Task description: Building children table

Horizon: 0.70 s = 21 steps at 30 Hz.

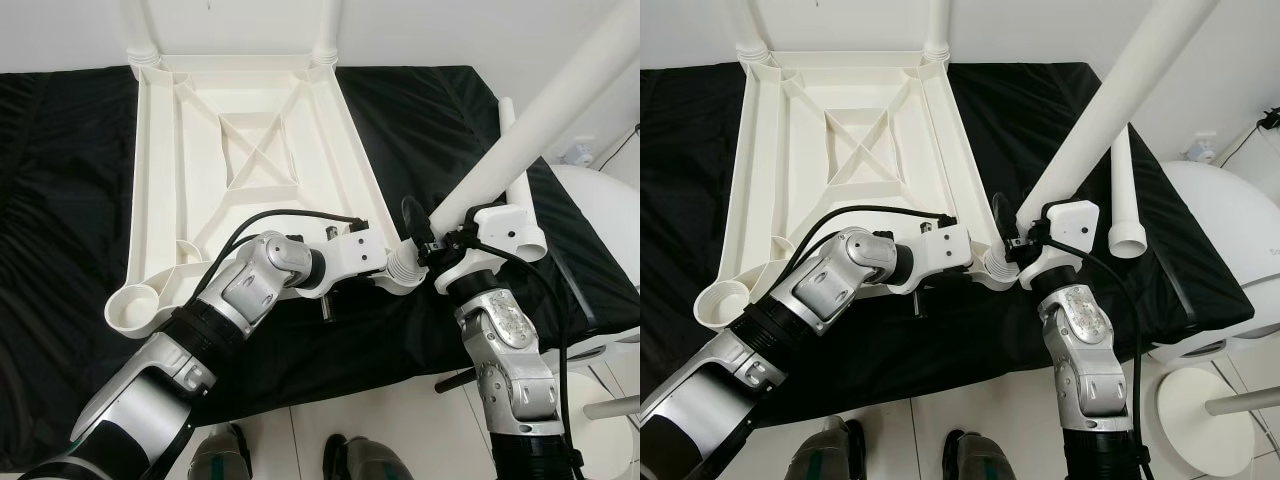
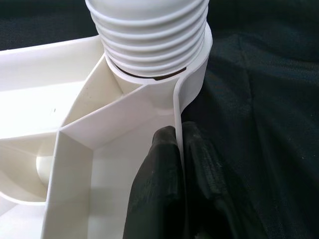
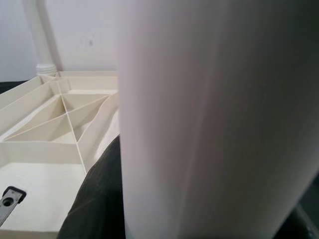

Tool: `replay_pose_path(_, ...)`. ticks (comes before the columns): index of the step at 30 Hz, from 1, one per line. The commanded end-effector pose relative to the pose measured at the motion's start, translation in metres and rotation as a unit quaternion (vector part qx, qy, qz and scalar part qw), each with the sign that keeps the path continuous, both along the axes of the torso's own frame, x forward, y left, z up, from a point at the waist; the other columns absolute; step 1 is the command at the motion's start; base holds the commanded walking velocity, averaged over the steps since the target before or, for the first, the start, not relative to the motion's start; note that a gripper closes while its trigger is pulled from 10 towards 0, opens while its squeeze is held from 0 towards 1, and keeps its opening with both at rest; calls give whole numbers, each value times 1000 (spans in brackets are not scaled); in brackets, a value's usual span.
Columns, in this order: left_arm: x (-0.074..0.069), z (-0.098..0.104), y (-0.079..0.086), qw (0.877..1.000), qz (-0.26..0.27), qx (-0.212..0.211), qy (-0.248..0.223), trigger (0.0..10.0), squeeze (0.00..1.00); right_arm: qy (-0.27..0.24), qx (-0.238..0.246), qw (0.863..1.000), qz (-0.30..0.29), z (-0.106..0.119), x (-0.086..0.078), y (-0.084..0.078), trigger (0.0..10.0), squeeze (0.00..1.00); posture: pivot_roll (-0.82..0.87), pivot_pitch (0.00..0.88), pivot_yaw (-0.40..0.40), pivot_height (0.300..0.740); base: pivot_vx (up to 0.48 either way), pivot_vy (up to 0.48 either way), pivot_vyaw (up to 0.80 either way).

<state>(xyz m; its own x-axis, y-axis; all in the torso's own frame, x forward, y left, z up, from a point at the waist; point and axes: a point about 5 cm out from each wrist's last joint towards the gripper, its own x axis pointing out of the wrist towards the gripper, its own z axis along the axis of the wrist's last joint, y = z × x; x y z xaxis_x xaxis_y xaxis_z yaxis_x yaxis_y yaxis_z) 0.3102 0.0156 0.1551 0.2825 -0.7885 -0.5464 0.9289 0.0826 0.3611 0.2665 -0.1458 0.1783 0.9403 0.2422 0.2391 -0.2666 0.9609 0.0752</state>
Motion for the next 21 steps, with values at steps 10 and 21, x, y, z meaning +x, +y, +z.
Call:
replay_pose_path(10,9,3,10,999,33,20,-24,10000,0,103,-37,994,20,-32,3,5,10000,0,0,140,-48,740,0,0,0)
replay_pose_path(21,8,2,10,999,34,19,-22,10000,0,119,-97,985,80,-29,14,-3,10000,0,4,137,-54,740,0,0,0)
